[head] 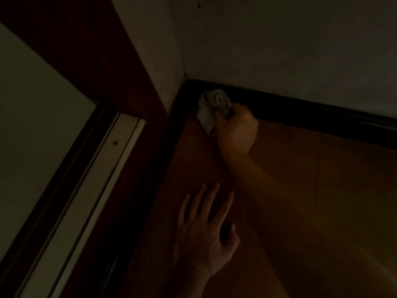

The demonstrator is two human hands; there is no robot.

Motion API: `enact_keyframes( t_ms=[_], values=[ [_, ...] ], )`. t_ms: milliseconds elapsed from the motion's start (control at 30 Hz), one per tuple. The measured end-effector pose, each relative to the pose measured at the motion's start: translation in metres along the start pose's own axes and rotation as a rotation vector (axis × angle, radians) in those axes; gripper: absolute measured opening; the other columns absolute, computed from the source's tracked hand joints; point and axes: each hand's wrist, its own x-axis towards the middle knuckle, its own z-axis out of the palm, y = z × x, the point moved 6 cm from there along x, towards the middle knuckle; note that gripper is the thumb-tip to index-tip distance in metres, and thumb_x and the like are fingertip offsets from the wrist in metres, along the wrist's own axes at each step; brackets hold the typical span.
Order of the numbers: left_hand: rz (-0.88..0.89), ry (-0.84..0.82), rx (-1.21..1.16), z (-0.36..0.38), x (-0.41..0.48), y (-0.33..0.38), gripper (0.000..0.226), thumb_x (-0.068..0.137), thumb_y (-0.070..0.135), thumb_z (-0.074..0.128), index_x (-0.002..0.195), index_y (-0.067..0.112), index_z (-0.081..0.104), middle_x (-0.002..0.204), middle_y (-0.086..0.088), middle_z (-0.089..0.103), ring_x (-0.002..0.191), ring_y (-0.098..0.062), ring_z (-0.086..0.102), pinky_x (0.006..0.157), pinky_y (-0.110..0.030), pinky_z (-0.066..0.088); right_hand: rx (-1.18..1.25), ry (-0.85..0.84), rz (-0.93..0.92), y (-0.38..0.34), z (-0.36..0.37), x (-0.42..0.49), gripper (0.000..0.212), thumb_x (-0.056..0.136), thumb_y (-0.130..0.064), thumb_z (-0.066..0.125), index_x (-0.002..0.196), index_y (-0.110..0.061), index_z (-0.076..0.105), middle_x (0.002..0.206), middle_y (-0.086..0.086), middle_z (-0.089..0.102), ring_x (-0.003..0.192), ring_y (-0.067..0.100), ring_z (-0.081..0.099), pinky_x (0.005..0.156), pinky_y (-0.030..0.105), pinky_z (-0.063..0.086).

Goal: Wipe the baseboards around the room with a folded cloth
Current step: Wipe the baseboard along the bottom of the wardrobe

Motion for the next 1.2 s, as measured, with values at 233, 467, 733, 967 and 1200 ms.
enact_keyframes(
  t_ms=[233, 467, 733, 967, 1200],
  values=[
    [-0.004, -0.023, -0.009, -0.001, 0.001, 0.001, 0.07, 0.082, 0.058, 0.051, 0.149, 0.043, 0.041, 0.162, 0.005, 0.033, 0.148, -0.02, 0.031, 0.115, -0.051, 0.021, 0.013, 0.14, 0.098, 0.038, -0.049, 0.0, 0.032, 0.084, -0.035, 0.067, 0.076, -0.005, 0.062, 0.079, 0.009, 0.064, 0.073, 0.023, 0.062, 0.064, 0.041, 0.052],
    [0.007, -0.014, -0.023, -0.002, 0.001, 0.0, 0.071, 0.082, 0.057, 0.052, 0.149, 0.043, 0.039, 0.162, 0.005, 0.034, 0.148, -0.02, 0.03, 0.117, -0.05, 0.018, 0.003, 0.081, 0.058, 0.023, -0.041, 0.002, 0.028, 0.084, -0.034, 0.068, 0.077, -0.008, 0.064, 0.08, 0.01, 0.064, 0.072, 0.023, 0.062, 0.06, 0.033, 0.049],
    [0.003, -0.02, -0.036, -0.002, -0.001, 0.001, 0.069, 0.081, 0.055, 0.053, 0.148, 0.042, 0.043, 0.161, 0.004, 0.035, 0.147, -0.021, 0.033, 0.115, -0.052, 0.023, -0.092, 0.163, -0.048, 0.02, -0.052, -0.006, 0.041, 0.086, -0.045, 0.067, 0.082, -0.005, 0.064, 0.085, 0.008, 0.06, 0.075, 0.019, 0.057, 0.062, 0.026, 0.032],
    [0.01, -0.017, -0.012, -0.002, 0.001, 0.0, 0.069, 0.083, 0.059, 0.05, 0.149, 0.043, 0.04, 0.161, 0.004, 0.034, 0.147, -0.021, 0.031, 0.115, -0.051, 0.019, -0.055, 0.123, -0.074, 0.011, -0.03, 0.0, 0.036, 0.088, -0.041, 0.068, 0.081, -0.005, 0.066, 0.084, 0.008, 0.061, 0.073, 0.02, 0.058, 0.058, 0.029, 0.04],
    [0.011, -0.022, 0.006, -0.001, 0.0, -0.001, 0.07, 0.082, 0.059, 0.051, 0.15, 0.042, 0.04, 0.162, 0.004, 0.033, 0.148, -0.02, 0.03, 0.116, -0.051, 0.019, -0.062, 0.143, -0.047, 0.015, -0.036, 0.001, 0.026, 0.088, -0.03, 0.068, 0.085, -0.004, 0.069, 0.085, 0.011, 0.063, 0.074, 0.022, 0.06, 0.059, 0.027, 0.038]
  ],
)
